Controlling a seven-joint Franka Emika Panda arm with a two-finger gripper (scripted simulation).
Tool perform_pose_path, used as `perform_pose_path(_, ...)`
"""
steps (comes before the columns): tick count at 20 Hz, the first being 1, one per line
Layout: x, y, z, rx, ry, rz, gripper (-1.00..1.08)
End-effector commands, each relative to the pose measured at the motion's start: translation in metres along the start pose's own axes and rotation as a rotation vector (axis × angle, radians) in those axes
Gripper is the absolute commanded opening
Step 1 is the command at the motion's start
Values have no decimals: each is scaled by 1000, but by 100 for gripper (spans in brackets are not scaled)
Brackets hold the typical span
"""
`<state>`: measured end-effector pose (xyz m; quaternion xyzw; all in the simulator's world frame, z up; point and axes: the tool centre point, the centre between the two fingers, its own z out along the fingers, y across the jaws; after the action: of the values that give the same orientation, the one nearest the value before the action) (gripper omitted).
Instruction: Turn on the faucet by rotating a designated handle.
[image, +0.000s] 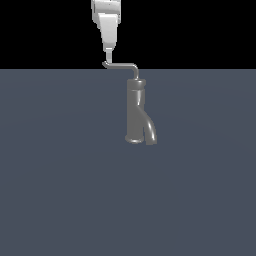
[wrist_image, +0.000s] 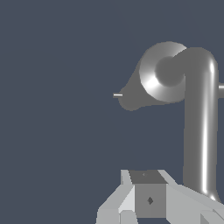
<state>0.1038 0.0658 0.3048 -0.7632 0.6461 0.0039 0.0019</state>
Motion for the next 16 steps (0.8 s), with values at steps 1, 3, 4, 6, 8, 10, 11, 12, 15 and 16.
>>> perform_pose_path(1, -1, -3, 3, 2, 6, 15, -100)
perform_pose_path(3, -1, -5, 5, 2, 8, 20, -100)
perform_pose_path(4, -1, -5, 5, 2, 8, 20, -100)
perform_pose_path(6, -1, -5, 5, 2, 8, 20, -100)
perform_pose_path(8, -1, -4, 5, 2, 8, 19, -100)
perform_pose_path(10, -2, 0, 5, 2, 8, 19, -100)
perform_pose_path(11, -2, 2, 5, 2, 8, 19, -100)
perform_pose_path(12, -2, 5, 5, 2, 8, 19, -100)
perform_pose_path(15, -3, 12, 5, 2, 8, 19, -100)
perform_pose_path(16, -3, 14, 5, 2, 8, 19, -100)
